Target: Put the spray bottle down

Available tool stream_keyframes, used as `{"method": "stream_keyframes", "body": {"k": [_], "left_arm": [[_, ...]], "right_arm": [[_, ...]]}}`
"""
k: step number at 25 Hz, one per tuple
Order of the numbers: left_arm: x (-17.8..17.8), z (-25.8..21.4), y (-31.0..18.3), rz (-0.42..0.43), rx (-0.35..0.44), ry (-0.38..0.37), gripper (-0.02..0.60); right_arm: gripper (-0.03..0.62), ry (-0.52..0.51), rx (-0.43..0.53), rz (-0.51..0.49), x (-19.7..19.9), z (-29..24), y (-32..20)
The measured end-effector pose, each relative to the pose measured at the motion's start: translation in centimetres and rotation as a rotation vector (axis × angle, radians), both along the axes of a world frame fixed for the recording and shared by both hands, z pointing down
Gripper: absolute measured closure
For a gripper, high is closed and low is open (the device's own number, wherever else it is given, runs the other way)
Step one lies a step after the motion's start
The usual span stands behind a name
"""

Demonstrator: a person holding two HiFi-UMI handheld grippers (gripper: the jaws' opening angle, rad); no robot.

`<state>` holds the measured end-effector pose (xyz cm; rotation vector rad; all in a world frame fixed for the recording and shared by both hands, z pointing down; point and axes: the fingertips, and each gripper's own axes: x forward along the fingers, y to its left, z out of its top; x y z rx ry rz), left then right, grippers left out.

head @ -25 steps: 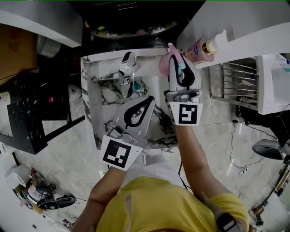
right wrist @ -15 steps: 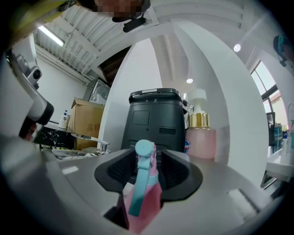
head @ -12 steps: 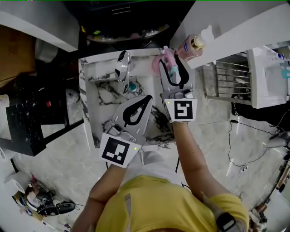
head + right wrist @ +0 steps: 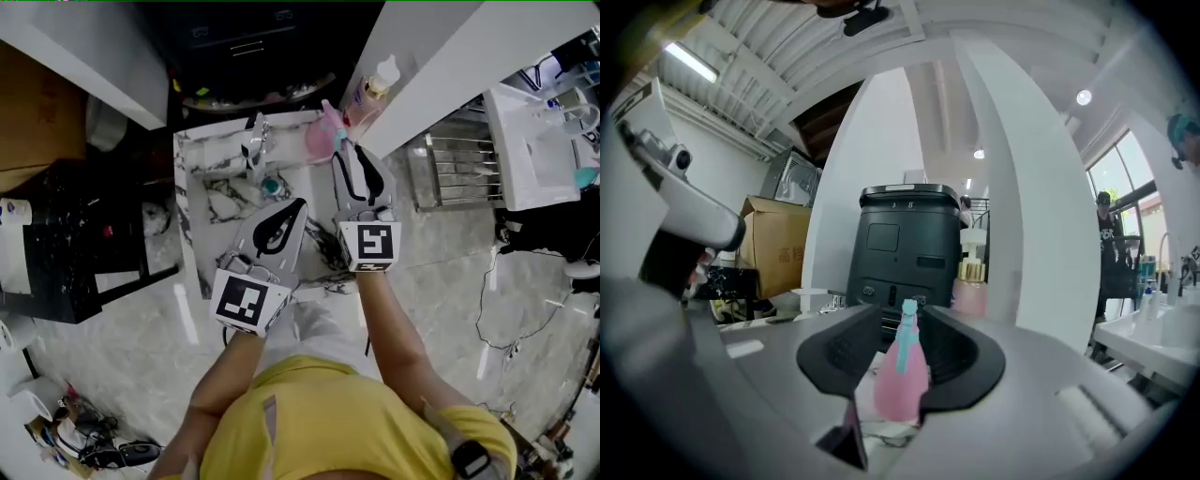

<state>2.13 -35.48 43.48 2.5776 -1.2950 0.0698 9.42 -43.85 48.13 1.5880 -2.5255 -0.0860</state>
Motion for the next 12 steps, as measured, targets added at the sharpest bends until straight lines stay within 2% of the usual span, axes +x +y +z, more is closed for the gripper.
{"method": "stream_keyframes", "body": {"k": [2,5,12], "left_arm": [[0.0,-0.5,0.8,0.0,0.012,0.004,0.58],[0.3,-1.2,2.1,0.011,0.036,-0.007,0.58],[0.7,-4.0,4.9,0.03,0.081,-0.026,0.58]], "right_arm": [[0.522,0.0,0.0,0.015,0.6,-0.9,1.5],[0.593,-0.003,0.006,0.031,1.3,-2.7,3.6],[0.594,-0.068,0.003,0.08,3.5,-7.7,8.4]]}}
